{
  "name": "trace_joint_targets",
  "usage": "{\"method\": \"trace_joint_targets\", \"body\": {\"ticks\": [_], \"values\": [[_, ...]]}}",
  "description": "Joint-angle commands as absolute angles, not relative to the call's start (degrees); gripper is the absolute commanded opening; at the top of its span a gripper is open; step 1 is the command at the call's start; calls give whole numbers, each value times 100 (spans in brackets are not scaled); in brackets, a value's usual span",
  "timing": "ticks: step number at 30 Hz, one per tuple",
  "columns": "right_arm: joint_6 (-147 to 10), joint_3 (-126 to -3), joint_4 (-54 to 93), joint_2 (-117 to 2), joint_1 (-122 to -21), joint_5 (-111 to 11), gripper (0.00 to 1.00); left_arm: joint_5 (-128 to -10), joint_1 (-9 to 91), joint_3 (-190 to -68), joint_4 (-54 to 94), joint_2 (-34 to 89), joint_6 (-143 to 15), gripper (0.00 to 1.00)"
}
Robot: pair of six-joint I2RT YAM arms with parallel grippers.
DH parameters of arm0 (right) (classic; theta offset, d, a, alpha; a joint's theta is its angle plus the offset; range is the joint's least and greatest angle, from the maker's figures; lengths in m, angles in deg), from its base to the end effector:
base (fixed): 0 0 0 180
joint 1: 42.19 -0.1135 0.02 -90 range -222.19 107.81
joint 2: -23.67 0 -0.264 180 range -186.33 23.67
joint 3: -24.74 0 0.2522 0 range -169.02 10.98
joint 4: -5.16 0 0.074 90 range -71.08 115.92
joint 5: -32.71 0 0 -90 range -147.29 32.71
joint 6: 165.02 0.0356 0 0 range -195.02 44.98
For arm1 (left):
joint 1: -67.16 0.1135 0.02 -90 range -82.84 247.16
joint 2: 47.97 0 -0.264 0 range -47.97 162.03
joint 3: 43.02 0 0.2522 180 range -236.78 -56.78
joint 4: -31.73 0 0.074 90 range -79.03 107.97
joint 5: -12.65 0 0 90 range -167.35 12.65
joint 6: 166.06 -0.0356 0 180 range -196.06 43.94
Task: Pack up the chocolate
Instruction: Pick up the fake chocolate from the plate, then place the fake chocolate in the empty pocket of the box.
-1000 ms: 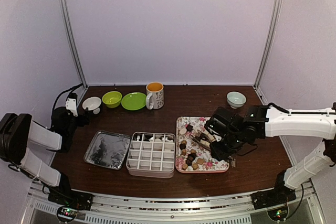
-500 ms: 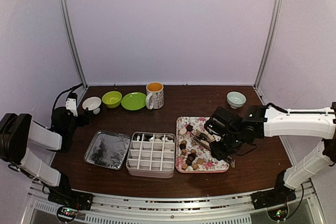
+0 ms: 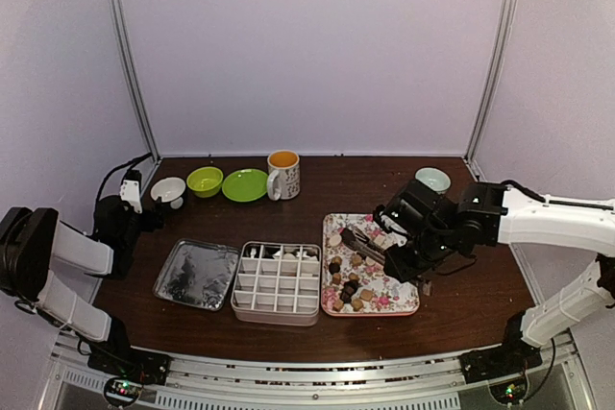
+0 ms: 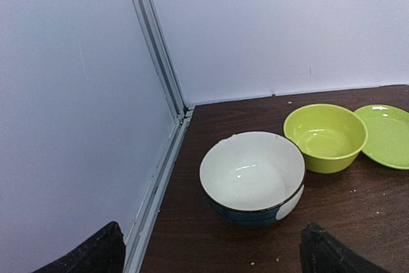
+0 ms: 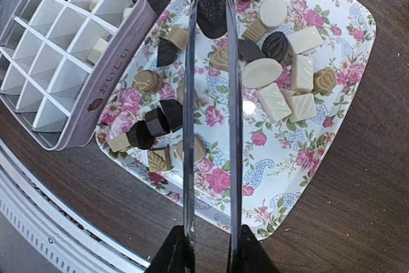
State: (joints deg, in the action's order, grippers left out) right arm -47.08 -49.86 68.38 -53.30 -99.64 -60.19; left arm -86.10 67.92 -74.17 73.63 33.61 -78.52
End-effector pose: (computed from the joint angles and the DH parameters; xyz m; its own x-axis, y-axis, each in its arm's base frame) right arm 0.1402 0.2163 0.2605 -0.8220 -0.4181 -0.3867 -0.5042 0.8499 0.1529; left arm 0.2499 0.0087 0.1641 -0.1552 0.0404 -0.9871 -0.1570 0.9855 0.0650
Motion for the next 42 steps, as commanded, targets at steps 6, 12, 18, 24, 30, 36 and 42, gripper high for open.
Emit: {"method": "trace_joint_targets", "body": {"ticks": [6,12,18,24,30,36,42], "values": [[-5019,-5265,6001,-5064,-10095,-4943,25,-8622,6831,-7542,7669,3368,-7817,98],[-4986,-5418,5487,-5226,-10325,-4512,26,-8622,6831,-7542,7670,3367,-7817,98],[-4934,-5613,5233,-5582,-10535,-4497,26,-8622,6831,-7542,7674,3367,-7814,98],[-4906,-5700,4935,-5885,-10629,-4399,26,-8622,6828,-7542,7669,3368,-7817,98],[-4912,-5809,4758,-6299,-10811,-4398,26,-8620,6831,-7542,7675,3370,-7817,98],[-4997,-5867,4804,-6562,-10856,-4600,26,-8622,6830,-7542,7676,3368,-7812,98],[-5114,-6024,4918,-6901,-10859,-4915,27,-8617,6831,-7542,7671,3368,-7817,98]]}}
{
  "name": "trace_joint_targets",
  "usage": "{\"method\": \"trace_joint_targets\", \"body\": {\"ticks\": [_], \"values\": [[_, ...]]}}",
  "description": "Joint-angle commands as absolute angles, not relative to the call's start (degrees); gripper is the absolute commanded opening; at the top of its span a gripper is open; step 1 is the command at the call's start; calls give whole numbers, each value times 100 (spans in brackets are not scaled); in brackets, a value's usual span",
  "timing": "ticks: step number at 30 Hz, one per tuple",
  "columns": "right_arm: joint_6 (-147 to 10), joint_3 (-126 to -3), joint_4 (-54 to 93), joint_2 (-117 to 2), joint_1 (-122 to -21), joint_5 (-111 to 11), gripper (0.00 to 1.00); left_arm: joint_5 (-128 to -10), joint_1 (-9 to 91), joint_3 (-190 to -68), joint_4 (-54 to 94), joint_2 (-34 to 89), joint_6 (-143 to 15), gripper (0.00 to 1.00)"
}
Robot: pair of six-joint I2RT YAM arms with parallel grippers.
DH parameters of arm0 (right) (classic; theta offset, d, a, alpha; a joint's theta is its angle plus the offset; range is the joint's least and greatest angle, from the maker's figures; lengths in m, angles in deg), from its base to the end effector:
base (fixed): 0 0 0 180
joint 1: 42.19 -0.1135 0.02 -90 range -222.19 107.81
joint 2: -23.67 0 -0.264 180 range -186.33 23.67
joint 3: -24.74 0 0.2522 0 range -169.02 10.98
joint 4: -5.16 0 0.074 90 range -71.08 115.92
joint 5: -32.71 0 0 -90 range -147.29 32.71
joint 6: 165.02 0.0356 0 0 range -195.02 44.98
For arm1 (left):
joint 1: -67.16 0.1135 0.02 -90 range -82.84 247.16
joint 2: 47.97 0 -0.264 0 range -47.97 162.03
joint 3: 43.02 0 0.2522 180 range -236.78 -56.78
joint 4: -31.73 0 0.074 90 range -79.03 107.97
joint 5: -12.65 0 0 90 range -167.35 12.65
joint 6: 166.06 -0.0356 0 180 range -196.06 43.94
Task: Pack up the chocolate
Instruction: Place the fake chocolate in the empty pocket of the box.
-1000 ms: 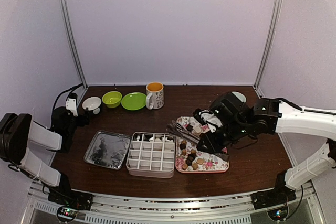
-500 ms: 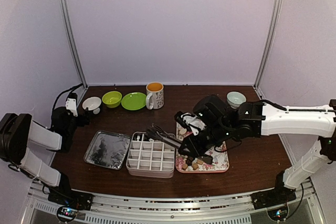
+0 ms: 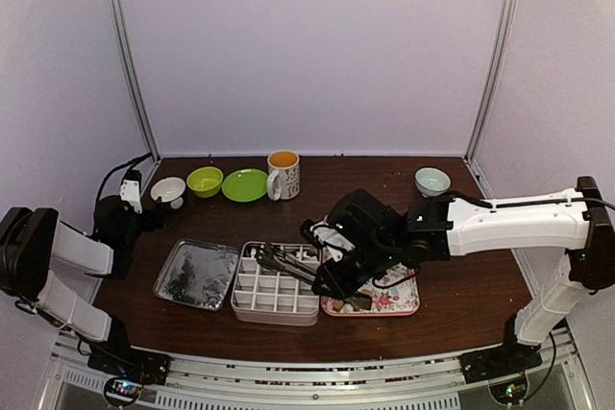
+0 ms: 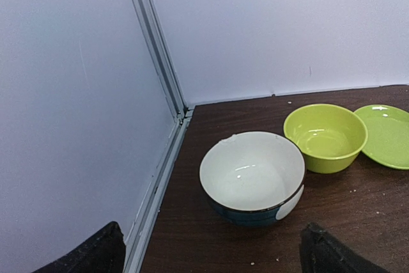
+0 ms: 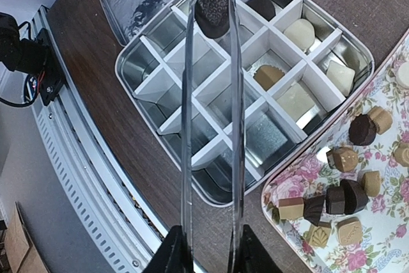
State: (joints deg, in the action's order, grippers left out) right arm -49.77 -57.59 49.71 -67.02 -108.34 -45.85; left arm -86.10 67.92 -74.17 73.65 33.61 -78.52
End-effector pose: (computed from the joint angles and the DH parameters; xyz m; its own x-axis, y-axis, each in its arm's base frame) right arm 0.1304 0.3123 0.2540 -0.6947 -0.5375 -0.4780 -0.7169 0.5707 0.4003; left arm 0.2499 0.0087 0.1641 -0.1549 0.0404 -0.9871 -0.1570 0.9855 0.0649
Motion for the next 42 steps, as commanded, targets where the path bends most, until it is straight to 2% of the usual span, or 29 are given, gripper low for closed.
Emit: {"method": "trace_joint_targets", "body": {"ticks": [1,13,32,42], "values": [[-5120,-6055,4924,-6933,-10858,-4932,27,-8615,6831,-7542,7670,3368,-7817,98],[-5227,-6073,4995,-6908,-10871,-5131,41,-8622,6831,-7542,7669,3368,-7817,98],[-5325,-6311,5489,-6472,-10865,-5627,39,-8622,6829,-7544,7676,3376,-7817,98],[-5141,-6020,5470,-5972,-10866,-6195,37,-8621,6826,-7542,7664,3371,-7819,98]]}}
